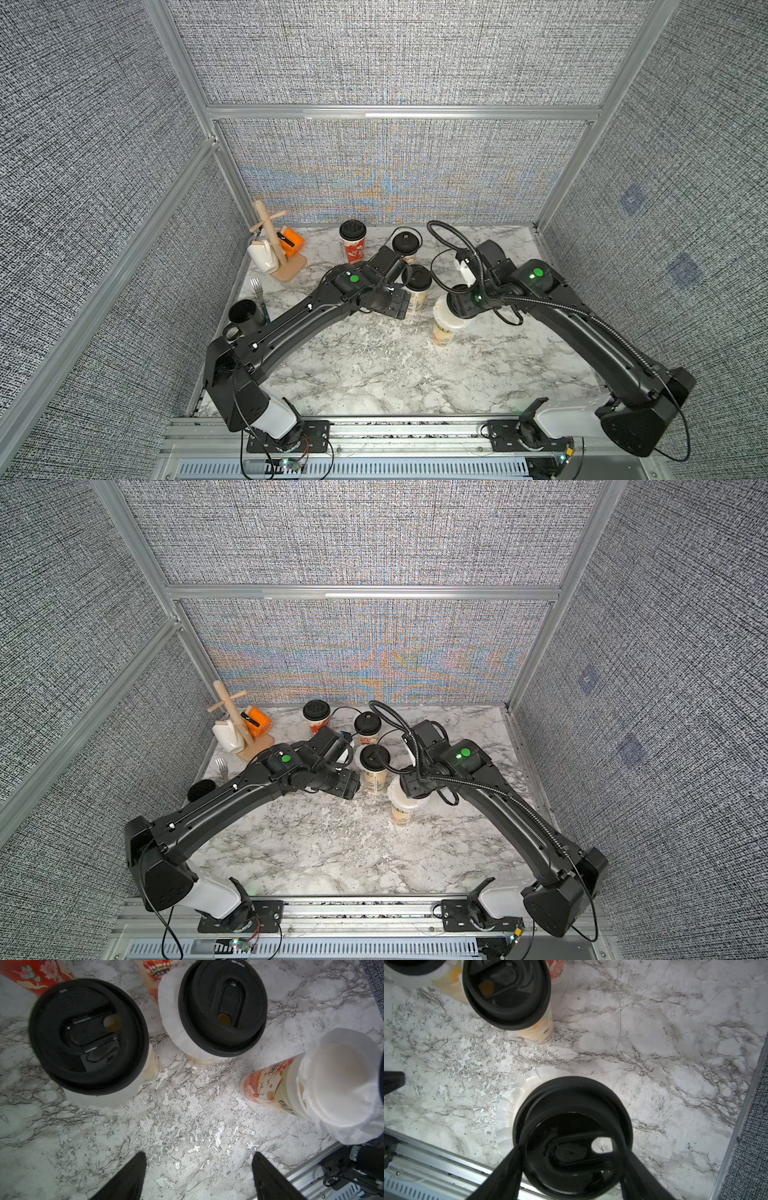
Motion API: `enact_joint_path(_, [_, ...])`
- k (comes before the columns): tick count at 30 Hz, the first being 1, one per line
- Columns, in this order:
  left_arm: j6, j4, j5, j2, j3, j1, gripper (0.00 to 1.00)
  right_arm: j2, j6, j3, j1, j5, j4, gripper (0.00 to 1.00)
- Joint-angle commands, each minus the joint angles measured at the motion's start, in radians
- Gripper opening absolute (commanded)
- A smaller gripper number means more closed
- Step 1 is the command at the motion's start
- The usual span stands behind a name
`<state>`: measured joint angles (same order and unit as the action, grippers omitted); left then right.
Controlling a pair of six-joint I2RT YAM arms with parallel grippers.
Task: Put the leak-proof paper on the milk tea cups
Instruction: Place the cup lid on the cup.
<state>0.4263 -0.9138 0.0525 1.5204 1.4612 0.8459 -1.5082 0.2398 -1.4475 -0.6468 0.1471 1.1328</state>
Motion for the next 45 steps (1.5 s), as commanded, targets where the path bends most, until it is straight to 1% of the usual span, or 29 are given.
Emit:
enact_joint_path(1, [-0.002, 0.020, 0.000, -0.011, -0.004, -0.005, 0.82, -0.016, 0.019, 0.015, -0.019, -0.027, -0.018, 0.64])
enact_joint_path(9, [-0.003, 0.021, 0.001, -0.025, -0.018, -0.014, 0.82, -0.074, 0.021, 0.000, -0.057, -0.040, -0.042, 0.64])
enact_joint_path(20, [-0.005, 0.023, -0.005, -0.024, -0.024, -0.021, 0.82, -0.098, 0.028, 0.005, -0.062, -0.015, -0.030, 0.64])
enact_joint_path(33, [-0.007, 0.023, -0.008, -0.025, -0.023, -0.024, 0.82, -0.070, 0.029, -0.109, -0.065, -0.012, 0.026, 0.64])
enact_joint_path(40, [-0.010, 0.023, -0.011, -0.024, -0.026, -0.025, 0.82, -0.041, 0.022, -0.056, -0.063, 0.005, 0.059, 0.64])
enact_joint_path(45, [-0.009, 0.027, -0.016, -0.022, -0.029, -0.025, 0.82, -0.058, 0.006, -0.049, -0.063, -0.006, 0.047, 0.64])
